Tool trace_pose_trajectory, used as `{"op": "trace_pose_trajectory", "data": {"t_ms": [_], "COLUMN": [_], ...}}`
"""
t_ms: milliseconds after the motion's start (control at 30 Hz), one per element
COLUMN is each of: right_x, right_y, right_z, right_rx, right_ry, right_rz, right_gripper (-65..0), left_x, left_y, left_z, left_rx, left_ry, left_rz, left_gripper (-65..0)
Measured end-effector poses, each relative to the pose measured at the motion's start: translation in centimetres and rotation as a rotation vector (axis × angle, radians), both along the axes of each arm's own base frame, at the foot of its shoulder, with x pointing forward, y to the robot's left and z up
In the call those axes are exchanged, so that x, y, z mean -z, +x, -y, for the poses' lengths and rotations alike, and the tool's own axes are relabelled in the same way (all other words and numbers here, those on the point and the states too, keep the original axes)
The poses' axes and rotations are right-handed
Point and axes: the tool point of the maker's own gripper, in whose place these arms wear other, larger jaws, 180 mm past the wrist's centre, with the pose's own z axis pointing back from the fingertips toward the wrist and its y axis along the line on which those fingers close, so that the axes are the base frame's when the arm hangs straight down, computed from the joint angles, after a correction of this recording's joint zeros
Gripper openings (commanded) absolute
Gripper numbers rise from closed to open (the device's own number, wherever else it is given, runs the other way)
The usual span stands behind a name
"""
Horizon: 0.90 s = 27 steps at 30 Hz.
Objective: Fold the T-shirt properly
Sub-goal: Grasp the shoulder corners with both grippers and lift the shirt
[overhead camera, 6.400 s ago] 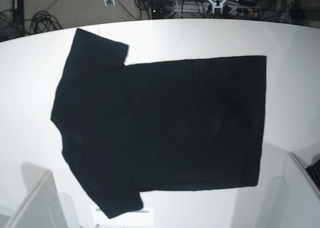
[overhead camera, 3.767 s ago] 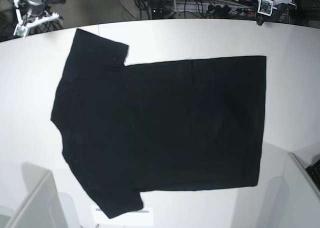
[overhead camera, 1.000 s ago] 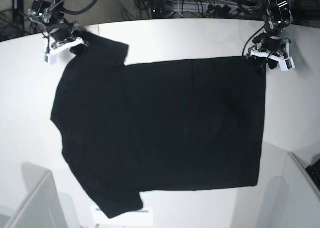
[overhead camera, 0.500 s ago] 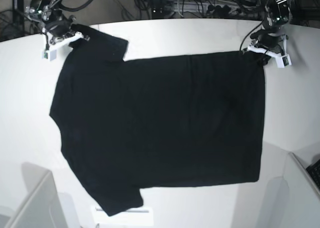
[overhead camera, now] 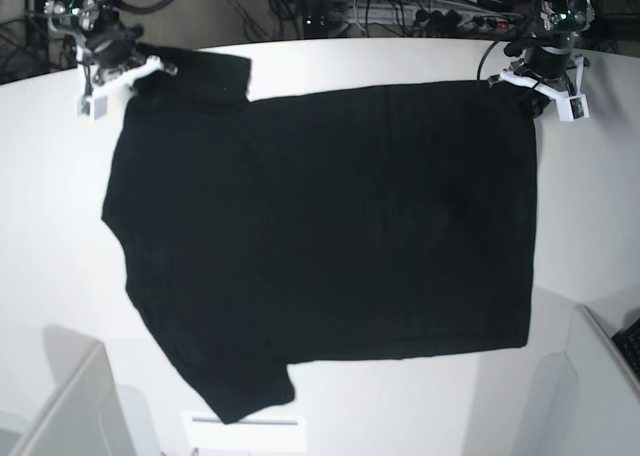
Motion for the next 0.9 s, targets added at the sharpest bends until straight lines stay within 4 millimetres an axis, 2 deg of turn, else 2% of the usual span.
{"op": "trace_pose_trajectory", "data": {"t_ms": [133, 233, 400, 600, 733, 900], "right_x": [-1.8, -2.4, -4.3, -6.1, -5.4, -3.7], "right_y": [2.8, 4.0, 7.7, 10.8, 12.9, 14.7], "right_z": [-0.4, -0.5, -0.8, -0.8, -1.0, -1.7], "right_rx": [-0.023, -0.036, -0.051, -0.059, -0.052, -0.041], "right_ry": [0.0, 0.0, 0.012, 0.012, 0.057, 0.129], "right_rz": [0.056, 0.056, 0.133, 0.191, 0.194, 0.161], "right_gripper": [-65.0, -65.0, -65.0, -65.0, -65.0, -65.0], "left_x": [-1.7, -2.1, -3.0, -3.8, -3.8, -1.7], "left_y": [1.4, 2.9, 5.6, 7.4, 8.8, 8.7], "left_z": [0.6, 1.4, 1.8, 1.0, 1.1, 0.1], "left_rx": [0.027, 0.051, 0.063, -0.011, -0.013, -0.06], "left_ry": [0.002, -0.022, -0.042, -0.059, -0.075, -0.101], "left_rz": [0.026, -0.008, 0.009, 0.016, 0.032, -0.016], "left_gripper": [-65.0, -65.0, -65.0, -65.0, -65.0, -65.0]}}
